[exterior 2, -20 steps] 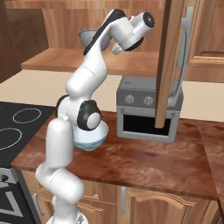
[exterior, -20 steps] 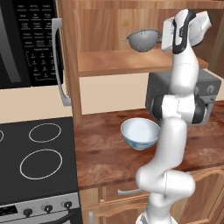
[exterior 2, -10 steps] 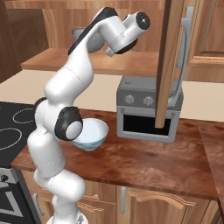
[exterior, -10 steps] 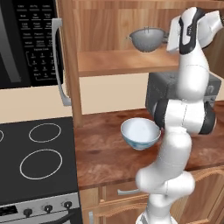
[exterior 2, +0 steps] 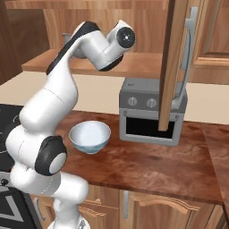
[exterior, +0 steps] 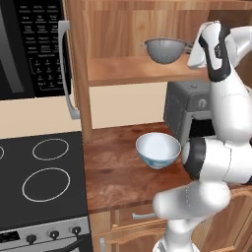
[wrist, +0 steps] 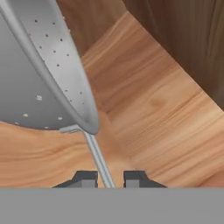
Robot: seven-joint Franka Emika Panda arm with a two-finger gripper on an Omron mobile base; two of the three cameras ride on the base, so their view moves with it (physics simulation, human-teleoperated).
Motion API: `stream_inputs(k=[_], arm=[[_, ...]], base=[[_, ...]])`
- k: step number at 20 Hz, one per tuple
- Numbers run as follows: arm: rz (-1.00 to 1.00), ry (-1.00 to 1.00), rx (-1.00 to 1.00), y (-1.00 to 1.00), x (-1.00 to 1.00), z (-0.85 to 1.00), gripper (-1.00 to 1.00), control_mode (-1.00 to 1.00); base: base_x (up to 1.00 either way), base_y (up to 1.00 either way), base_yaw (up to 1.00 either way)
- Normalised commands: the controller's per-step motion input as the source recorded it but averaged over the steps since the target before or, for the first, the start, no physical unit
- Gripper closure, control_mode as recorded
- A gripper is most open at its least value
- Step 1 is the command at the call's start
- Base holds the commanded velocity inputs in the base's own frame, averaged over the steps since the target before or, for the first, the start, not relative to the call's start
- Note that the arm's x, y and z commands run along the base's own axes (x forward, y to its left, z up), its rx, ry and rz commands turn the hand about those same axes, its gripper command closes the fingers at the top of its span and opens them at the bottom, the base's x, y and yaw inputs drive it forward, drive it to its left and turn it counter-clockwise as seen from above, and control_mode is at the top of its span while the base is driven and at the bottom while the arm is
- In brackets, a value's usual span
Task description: Open the cabinet and setup a tea strainer by placing it in the bowl upright.
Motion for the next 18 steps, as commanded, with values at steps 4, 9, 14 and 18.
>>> stream_inputs(k=[4,9,14,18], arm=[[-0.26,-0.03,-0.05,0.11,-0.68,0.01,1.00,-1.00],[-0.37,0.00,-0.11,0.00,-0.66,0.00,1.00,-1.00],[-0.38,0.00,-0.10,0.00,-0.74,0.00,1.00,-1.00],[-0.41,0.00,-0.08,0.00,-0.53,0.00,1.00,-1.00]], base=[[0.00,0.00,0.00],[0.00,0.00,0.00],[0.00,0.00,0.00],[0.00,0.00,0.00]])
